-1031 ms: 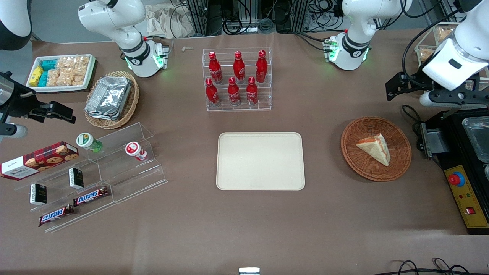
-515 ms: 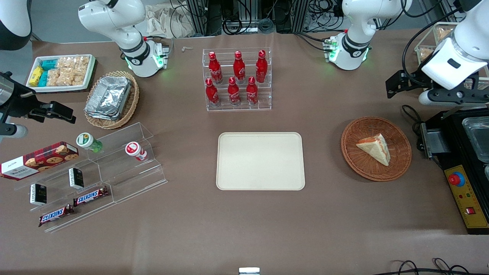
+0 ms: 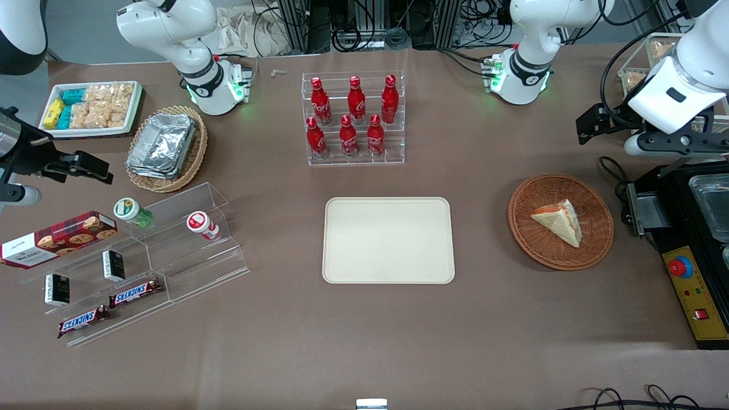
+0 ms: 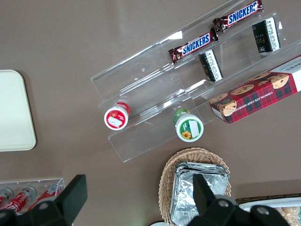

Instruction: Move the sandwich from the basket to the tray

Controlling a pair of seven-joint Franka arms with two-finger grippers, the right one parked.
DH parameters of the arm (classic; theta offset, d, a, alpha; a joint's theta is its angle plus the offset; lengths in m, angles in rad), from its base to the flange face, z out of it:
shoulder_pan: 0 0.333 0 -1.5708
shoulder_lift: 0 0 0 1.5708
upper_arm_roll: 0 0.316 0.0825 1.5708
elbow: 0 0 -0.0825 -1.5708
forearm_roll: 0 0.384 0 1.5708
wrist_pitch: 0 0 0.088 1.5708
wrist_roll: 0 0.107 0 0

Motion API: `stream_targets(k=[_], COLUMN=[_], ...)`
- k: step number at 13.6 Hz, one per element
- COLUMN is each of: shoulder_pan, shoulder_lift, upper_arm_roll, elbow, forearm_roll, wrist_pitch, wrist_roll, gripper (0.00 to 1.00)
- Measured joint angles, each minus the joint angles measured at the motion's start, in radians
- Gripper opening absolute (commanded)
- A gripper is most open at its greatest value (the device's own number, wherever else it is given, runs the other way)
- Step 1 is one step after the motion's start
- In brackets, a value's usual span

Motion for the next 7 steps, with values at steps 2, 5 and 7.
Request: stream_targets(k=[2, 5, 7], shoulder_pan=[0.000, 0.001, 0.001], shoulder_lift=[-0.004, -0.005, -0.005], upper_arm_roll=[0.004, 0.004, 0.005], elbow=[-0.004, -0.011, -0.020], forearm_roll=[0.003, 0.004, 0.015], wrist_pitch=[-0.004, -0.005, -0.007], wrist_roll=[-0.012, -0.016, -0.042], gripper=[1.00, 1.00, 1.00])
